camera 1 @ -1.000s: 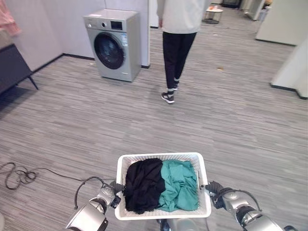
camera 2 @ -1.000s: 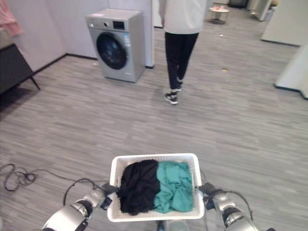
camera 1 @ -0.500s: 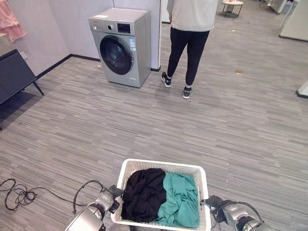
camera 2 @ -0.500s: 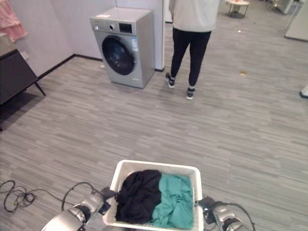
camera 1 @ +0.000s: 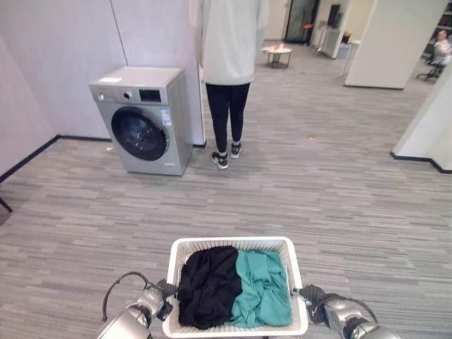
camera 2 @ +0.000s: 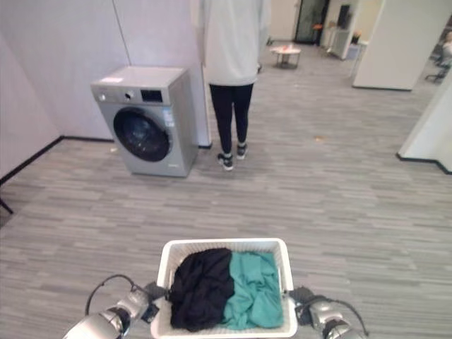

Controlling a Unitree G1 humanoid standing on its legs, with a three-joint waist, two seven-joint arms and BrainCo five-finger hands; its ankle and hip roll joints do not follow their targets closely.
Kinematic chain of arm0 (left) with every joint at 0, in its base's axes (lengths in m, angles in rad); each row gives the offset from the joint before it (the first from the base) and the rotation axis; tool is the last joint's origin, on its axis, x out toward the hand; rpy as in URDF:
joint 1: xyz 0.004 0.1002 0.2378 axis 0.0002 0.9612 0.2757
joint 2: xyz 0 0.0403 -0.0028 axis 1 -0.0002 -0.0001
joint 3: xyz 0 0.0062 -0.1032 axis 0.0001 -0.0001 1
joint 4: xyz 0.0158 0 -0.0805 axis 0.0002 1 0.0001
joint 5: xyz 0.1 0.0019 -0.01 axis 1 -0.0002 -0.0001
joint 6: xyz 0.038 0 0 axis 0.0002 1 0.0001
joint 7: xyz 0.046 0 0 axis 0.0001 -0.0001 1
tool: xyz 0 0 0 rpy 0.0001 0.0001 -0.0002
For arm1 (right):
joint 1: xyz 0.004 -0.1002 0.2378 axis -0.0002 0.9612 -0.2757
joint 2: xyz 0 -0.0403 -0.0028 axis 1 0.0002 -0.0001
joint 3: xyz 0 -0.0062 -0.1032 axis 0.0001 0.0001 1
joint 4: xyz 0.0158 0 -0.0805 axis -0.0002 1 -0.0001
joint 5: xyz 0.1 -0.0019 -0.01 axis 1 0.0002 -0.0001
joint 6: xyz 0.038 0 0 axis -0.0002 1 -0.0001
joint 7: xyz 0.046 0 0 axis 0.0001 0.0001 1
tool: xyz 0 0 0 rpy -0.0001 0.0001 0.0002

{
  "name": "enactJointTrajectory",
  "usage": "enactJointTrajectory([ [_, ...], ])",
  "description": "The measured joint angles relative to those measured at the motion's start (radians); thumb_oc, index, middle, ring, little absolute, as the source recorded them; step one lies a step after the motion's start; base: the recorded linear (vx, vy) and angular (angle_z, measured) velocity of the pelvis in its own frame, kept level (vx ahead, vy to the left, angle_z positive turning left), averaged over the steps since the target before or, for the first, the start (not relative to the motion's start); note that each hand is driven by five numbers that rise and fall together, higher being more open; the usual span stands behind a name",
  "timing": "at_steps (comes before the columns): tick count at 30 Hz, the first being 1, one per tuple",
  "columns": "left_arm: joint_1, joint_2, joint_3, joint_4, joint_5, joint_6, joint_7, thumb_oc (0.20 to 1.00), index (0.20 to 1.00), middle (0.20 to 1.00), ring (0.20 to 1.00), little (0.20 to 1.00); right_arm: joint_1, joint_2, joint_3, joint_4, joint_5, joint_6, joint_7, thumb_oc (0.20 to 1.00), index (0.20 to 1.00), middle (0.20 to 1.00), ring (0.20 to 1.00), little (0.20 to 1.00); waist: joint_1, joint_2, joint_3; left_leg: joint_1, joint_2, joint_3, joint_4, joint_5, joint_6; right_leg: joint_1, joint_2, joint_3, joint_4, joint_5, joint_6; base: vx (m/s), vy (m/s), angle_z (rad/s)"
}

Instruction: Grab the laundry basket,head to the washer,open it,put in the laundry and shut it.

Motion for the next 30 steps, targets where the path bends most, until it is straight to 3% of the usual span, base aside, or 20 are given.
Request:
enactJointTrajectory([
  [1, -0.004, -0.002, 0.002, 0.007, -0.003, 0.0, 0.0, 0.2, 0.2, 0.2, 0.2, 0.2, 0.001, -0.001, 0.001, -0.004, 0.004, 0.0, -0.001, 0.2, 0.2, 0.2, 0.2, 0.2, -0.005, 0.001, 0.001, 0.005, 0.002, -0.019, 0.0, -0.01, -0.016, 0.001, 0.038, 0.036, -0.128, 0.03, -0.007, 0.36, -0.092, 0.86],
  [2, -0.015, 0.005, 0.009, 0.012, -0.003, 0.001, 0.0, 0.2, 0.2, 0.2, 0.2, 0.2, -0.005, 0.007, -0.001, -0.01, 0.008, 0.0, -0.007, 0.2, 0.2, 0.2, 0.2, 0.2, -0.024, -0.01, 0.018, 0.028, -0.005, -0.037, 0.007, -0.009, -0.017, 0.0, 0.08, 0.095, -0.359, 0.142, 0.0, 0.37, -0.102, 0.84],
  [3, -0.016, 0.007, 0.009, 0.012, -0.003, 0.0, 0.0, 0.2, 0.2, 0.2, 0.2, 0.2, -0.003, 0.007, -0.007, -0.012, 0.013, -0.001, -0.007, 0.2, 0.2, 0.2, 0.2, 0.2, -0.024, -0.014, 0.019, 0.032, -0.007, -0.042, 0.006, -0.012, -0.019, -0.007, 0.08, 0.099, -0.383, 0.172, -0.006, 0.5, -0.151, 1.25],
  [4, -0.016, 0.008, 0.014, 0.008, -0.004, -0.003, -0.001, 0.2, 0.2, 0.2, 0.2, 0.2, -0.019, 0.007, -0.012, -0.007, 0.028, -0.003, -0.007, 0.2, 0.2, 0.2, 0.2, 0.2, -0.024, -0.023, 0.024, 0.06, -0.02, -0.038, 0.005, -0.035, -0.035, -0.022, 0.07, 0.088, -0.456, 0.261, -0.001, 0.52, -0.206, 0.82],
  [6, 0.001, 0.0, 0.015, 0.008, -0.004, -0.004, -0.001, 0.2, 0.2, 0.2, 0.2, 0.2, -0.018, 0.007, -0.019, 0.016, 0.036, -0.002, -0.007, 0.2, 0.2, 0.2, 0.2, 0.2, -0.02, -0.028, 0.023, 0.122, -0.02, -0.021, -0.001, -0.063, -0.056, 0.004, 0.05, 0.081, -0.401, 0.268, 0.0, 0.61, -0.267, 0.79],
  [8, 0.02, -0.01, 0.013, 0.006, -0.004, -0.004, -0.003, 0.2, 0.2, 0.2, 0.2, 0.2, -0.017, 0.004, -0.018, 0.034, 0.042, -0.002, -0.004, 0.2, 0.2, 0.2, 0.2, 0.2, -0.019, -0.007, -0.003, 0.175, 0.017, -0.018, -0.004, -0.129, -0.073, 0.013, 0.07, 0.079, -0.226, 0.24, -0.037, 0.35, -0.185, 0.5],
  [9, 0.053, -0.013, 0.01, -0.006, -0.007, -0.004, -0.001, 0.2, 0.2, 0.2, 0.2, 0.2, -0.009, 0.008, -0.016, 0.046, 0.041, 0.012, -0.004, 0.2, 0.2, 0.2, 0.2, 0.2, -0.004, -0.014, -0.012, 0.178, 0.042, -0.039, 0.083, -0.132, -0.097, 0.056, 0.092, 0.096, -0.211, 0.191, -0.128, 0.38, -0.278, 0.28],
  [11, 0.07, -0.028, 0.013, -0.002, -0.009, -0.002, -0.004, 0.2, 0.2, 0.2, 0.2, 0.2, 0.004, 0.004, -0.02, 0.048, 0.04, 0.014, -0.004, 0.2, 0.2, 0.2, 0.2, 0.2, -0.003, -0.022, -0.016, 0.116, 0.072, -0.045, 0.254, -0.117, -0.12, 0.116, 0.103, 0.087, -0.258, 0.163, -0.126, 0.39, -0.339, 0.12],
  [14, 0.085, -0.032, 0.031, 0.002, -0.008, -0.002, -0.006, 0.2, 0.2, 0.2, 0.2, 0.2, 0.034, 0.003, -0.018, 0.049, 0.04, 0.012, -0.006, 0.2, 0.2, 0.2, 0.2, 0.2, -0.026, -0.03, -0.018, -0.094, 0.172, -0.036, 0.71, -0.067, -0.161, 0.222, 0.146, 0.049, -0.346, 0.168, -0.143, 0.3, -0.35, 0.14],
  [15, 0.088, -0.018, 0.033, -0.005, -0.008, -0.003, -0.008, 0.2, 0.2, 0.2, 0.2, 0.2, 0.04, 0.002, -0.019, 0.044, 0.04, 0.014, -0.005, 0.2, 0.2, 0.2, 0.2, 0.2, -0.017, -0.06, -0.015, -0.208, 0.225, -0.005, 0.895, 0.02, -0.14, 0.245, 0.164, 0.062, -0.366, 0.127, -0.221, 0.18, -0.151, 0.04],
  [16, 0.079, -0.008, 0.034, -0.028, -0.013, -0.018, -0.005, 0.2, 0.2, 0.2, 0.2, 0.2, 0.04, 0.016, -0.012, 0.058, 0.041, 0.015, -0.006, 0.2, 0.2, 0.2, 0.2, 0.2, -0.018, -0.073, -0.01, -0.307, 0.328, 0.076, 1.11, 0.078, -0.072, 0.265, 0.187, 0.062, -0.388, 0.143, -0.216, 0.31, -0.091, -0.18],
  [17, 0.083, 0.013, 0.041, -0.047, -0.008, -0.019, -0.001, 0.2, 0.2, 0.2, 0.2, 0.2, 0.037, 0.024, -0.004, 0.072, 0.041, 0.021, -0.009, 0.2, 0.2, 0.2, 0.2, 0.2, -0.013, -0.098, -0.013, -0.337, 0.332, 0.086, 1.093, 0.072, -0.079, 0.297, 0.189, 0.075, -0.389, 0.137, -0.218, 0.31, -0.093, -0.29],
  [20, 0.051, 0.003, 0.04, -0.043, -0.008, -0.034, 0.0, 0.2, 0.2, 0.2, 0.2, 0.2, 0.041, 0.023, 0.003, 0.083, 0.044, 0.023, -0.005, 0.2, 0.2, 0.2, 0.2, 0.2, -0.016, -0.131, -0.005, -0.421, 0.194, 0.055, 0.825, 0.014, -0.113, 0.371, 0.183, 0.119, -0.468, 0.132, -0.189, 0.37, 0.021, -0.42],
  [21, 0.04, -0.002, 0.038, -0.051, -0.008, -0.026, -0.007, 0.2, 0.2, 0.2, 0.2, 0.2, 0.045, 0.005, 0.003, 0.067, 0.044, 0.021, 0.0, 0.2, 0.2, 0.2, 0.2, 0.2, -0.024, -0.11, -0.001, -0.444, 0.179, 0.102, 0.695, 0.015, -0.107, 0.402, 0.201, 0.126, -0.508, 0.119, -0.146, 0.25, 0.061, -0.51],
  [22, 0.041, -0.018, 0.045, -0.045, -0.009, -0.026, -0.006, 0.2, 0.2, 0.2, 0.2, 0.2, 0.05, -0.003, 0.004, 0.07, 0.044, 0.022, 0.0, 0.2, 0.2, 0.2, 0.2, 0.2, -0.023, -0.09, 0.0, -0.421, 0.161, 0.136, 0.451, 0.024, -0.096, 0.423, 0.212, 0.118, -0.534, 0.125, -0.134, 0.38, 0.066, -0.39],
  [23, 0.043, -0.021, 0.051, -0.041, -0.009, -0.029, -0.001, 0.2, 0.2, 0.2, 0.2, 0.2, 0.05, -0.006, 0.005, 0.071, 0.044, 0.024, 0.0, 0.2, 0.2, 0.2, 0.2, 0.2, -0.021, -0.073, 0.006, -0.422, 0.143, 0.153, 0.335, 0.049, -0.095, 0.44, 0.229, 0.12, -0.538, 0.126, -0.141, 0.52, 0.062, -0.31],
  [26, 0.052, -0.018, 0.145, -0.027, -0.031, -0.045, -0.007, 0.2, 0.2, 0.2, 0.2, 0.2, 0.029, 0.014, 0.051, 0.109, 0.034, 0.016, 0.011, 0.2, 0.2, 0.2, 0.2, 0.2, 0.016, -0.026, 0.007, -0.417, 0.072, 0.079, -0.093, 0.11, -0.107, 0.496, 0.276, 0.17, -0.581, 0.062, -0.085, 0.5, 0.046, -0.53],
  [27, 0.041, -0.013, 0.159, -0.033, -0.05, -0.051, 0.006, 0.2, 0.2, 0.2, 0.2, 0.2, 0.02, 0.024, 0.072, 0.114, 0.028, 0.017, 0.008, 0.2, 0.2, 0.2, 0.2, 0.2, 0.036, -0.018, 0.017, -0.44, 0.078, 0.107, -0.089, 0.13, -0.092, 0.517, 0.289, 0.178, -0.581, 0.052, -0.093, 0.34, 0.049, -0.47],
  [29, 0.033, 0.02, 0.162, -0.04, -0.057, -0.052, 0.008, 0.2, 0.2, 0.2, 0.2, 0.2, -0.005, 0.035, 0.108, 0.105, 0.015, 0.015, 0.008, 0.2, 0.2, 0.2, 0.2, 0.2, 0.055, -0.022, 0.014, -0.462, 0.067, 0.12, -0.028, 0.151, -0.065, 0.569, 0.298, 0.218, -0.58, 0.02, -0.064, 0.48, 0.172, -0.36],
  [30, 0.043, 0.033, 0.168, -0.034, -0.066, -0.05, 0.008, 0.2, 0.2, 0.2, 0.2, 0.2, -0.005, 0.039, 0.107, 0.098, 0.015, 0.0, 0.008, 0.2, 0.2, 0.2, 0.2, 0.2, 0.06, -0.036, 0.01, -0.455, 0.048, 0.121, 0.053, 0.17, -0.014, 0.597, 0.297, 0.23, -0.561, 0.017, -0.059, 0.46, 0.188, -0.32],
])
